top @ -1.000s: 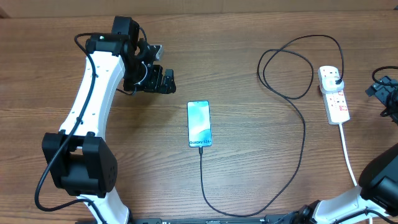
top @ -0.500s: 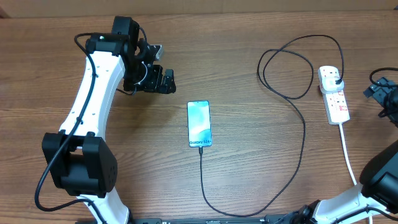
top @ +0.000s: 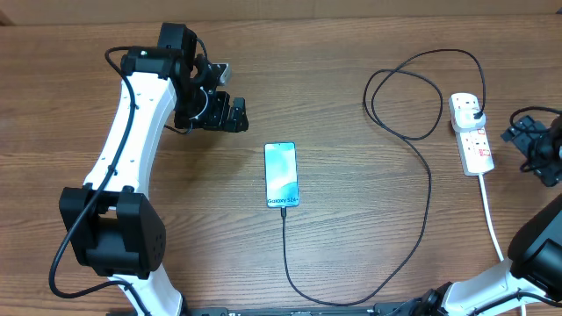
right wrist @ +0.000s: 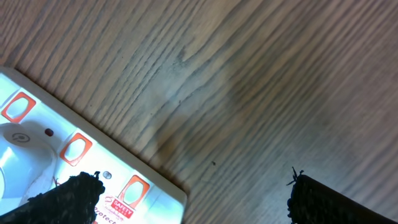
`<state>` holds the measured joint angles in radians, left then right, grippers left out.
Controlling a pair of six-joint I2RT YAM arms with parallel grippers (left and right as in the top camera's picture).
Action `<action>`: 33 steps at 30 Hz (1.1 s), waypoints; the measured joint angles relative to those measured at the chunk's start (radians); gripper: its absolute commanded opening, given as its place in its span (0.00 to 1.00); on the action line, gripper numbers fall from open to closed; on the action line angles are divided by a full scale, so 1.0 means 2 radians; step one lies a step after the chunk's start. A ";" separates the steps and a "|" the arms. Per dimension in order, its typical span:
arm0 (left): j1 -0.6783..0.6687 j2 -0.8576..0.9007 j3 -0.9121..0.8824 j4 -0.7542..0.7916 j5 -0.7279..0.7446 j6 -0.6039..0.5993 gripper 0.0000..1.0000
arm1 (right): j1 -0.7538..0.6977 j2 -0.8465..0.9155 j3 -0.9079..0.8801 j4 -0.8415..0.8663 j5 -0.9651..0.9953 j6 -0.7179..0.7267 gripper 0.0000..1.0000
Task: Plug charger to phone and switch on socket
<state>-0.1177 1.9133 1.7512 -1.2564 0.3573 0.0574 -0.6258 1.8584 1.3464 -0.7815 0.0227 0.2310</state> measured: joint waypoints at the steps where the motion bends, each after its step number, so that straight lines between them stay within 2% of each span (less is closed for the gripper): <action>1: 0.000 0.000 0.000 0.000 0.000 0.000 1.00 | 0.000 0.000 -0.003 0.003 -0.005 0.000 1.00; 10: 0.000 0.000 0.000 0.000 0.000 0.000 0.99 | 0.004 0.004 -0.007 0.019 -0.045 -0.036 1.00; 26: 0.000 0.000 0.000 0.000 0.000 0.000 1.00 | 0.075 0.016 -0.007 0.058 0.027 -0.052 1.00; 33: 0.000 0.000 0.000 0.000 0.000 0.000 1.00 | 0.073 0.038 -0.007 0.057 0.060 -0.051 1.00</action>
<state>-0.1177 1.9133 1.7515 -1.2568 0.3576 0.0574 -0.4805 1.9347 1.3327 -0.6678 0.1432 0.1287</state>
